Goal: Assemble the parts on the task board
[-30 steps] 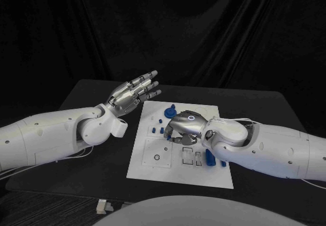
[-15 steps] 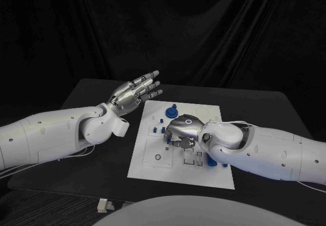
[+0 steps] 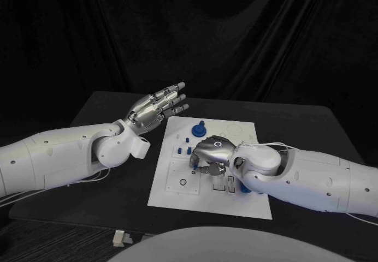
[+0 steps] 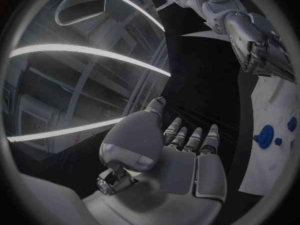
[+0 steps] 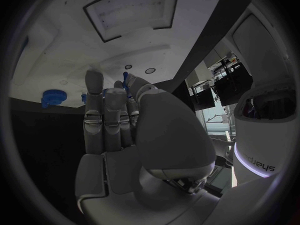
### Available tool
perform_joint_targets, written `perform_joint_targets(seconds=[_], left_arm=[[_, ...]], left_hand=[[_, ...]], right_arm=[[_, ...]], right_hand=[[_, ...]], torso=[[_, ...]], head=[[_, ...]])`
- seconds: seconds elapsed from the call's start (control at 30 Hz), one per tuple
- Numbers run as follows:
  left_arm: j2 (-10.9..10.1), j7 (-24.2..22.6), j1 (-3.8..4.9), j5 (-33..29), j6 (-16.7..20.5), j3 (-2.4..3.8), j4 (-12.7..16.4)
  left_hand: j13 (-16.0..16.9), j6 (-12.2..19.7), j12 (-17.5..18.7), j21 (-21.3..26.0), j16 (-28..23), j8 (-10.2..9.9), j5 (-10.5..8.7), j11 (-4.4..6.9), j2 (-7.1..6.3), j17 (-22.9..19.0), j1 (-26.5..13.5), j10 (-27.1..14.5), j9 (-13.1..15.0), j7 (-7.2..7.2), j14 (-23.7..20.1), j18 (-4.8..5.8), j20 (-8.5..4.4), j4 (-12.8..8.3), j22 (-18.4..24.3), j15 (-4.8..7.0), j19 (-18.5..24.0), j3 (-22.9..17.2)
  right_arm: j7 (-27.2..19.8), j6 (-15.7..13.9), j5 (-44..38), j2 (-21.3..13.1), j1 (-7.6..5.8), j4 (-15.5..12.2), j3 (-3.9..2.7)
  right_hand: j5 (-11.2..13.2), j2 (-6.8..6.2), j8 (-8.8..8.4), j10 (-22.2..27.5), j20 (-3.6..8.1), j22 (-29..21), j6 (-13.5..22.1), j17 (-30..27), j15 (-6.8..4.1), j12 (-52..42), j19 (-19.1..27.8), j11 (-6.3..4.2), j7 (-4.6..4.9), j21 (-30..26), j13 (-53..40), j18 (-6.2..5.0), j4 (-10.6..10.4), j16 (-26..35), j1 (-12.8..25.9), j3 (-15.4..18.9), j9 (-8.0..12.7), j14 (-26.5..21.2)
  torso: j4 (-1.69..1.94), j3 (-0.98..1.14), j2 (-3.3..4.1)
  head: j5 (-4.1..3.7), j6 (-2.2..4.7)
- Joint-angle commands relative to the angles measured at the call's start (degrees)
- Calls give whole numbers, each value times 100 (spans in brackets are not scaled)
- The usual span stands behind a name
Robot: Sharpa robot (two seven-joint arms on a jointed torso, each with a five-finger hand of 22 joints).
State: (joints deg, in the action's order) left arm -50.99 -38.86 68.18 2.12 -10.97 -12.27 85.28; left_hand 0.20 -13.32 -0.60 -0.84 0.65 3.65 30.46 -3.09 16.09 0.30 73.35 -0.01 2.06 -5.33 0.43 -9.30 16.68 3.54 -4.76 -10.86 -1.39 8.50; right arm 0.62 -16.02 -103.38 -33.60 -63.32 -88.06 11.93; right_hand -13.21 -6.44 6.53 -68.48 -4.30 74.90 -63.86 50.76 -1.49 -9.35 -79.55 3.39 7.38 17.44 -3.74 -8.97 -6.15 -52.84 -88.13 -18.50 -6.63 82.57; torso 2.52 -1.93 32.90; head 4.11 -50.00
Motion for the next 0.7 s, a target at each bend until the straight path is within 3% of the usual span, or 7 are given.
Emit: perform_joint_targets(seconds=[0.03,0.7], left_arm=[[12,-482,-7,-39,-57,6,15],[40,-411,-8,-39,-96,6,-7]], left_hand=[[8,-51,-37,-19,32,26,32,-29,30,4,-23,6,9,3,-13,-39,5,-5,-5,-19,-27,-18],[9,-75,-38,-20,37,39,31,-38,32,5,-29,6,13,-9,-12,-40,6,-15,-6,-24,-30,-35]], right_arm=[[120,79,-56,9,34,3,-3],[112,134,-56,112,141,108,-3]], right_hand=[[27,-27,-31,-36,12,263,41,-3,10,27,18,9,-19,-37,-9,-40,24,9,17,-23,9,2],[41,-29,-41,-49,11,259,44,-38,12,32,29,11,-14,-54,-12,-42,30,44,18,-28,11,-14]], torso=[[-10,-3,-6],[2,-1,-17]], head=[[11,0],[-3,0]])
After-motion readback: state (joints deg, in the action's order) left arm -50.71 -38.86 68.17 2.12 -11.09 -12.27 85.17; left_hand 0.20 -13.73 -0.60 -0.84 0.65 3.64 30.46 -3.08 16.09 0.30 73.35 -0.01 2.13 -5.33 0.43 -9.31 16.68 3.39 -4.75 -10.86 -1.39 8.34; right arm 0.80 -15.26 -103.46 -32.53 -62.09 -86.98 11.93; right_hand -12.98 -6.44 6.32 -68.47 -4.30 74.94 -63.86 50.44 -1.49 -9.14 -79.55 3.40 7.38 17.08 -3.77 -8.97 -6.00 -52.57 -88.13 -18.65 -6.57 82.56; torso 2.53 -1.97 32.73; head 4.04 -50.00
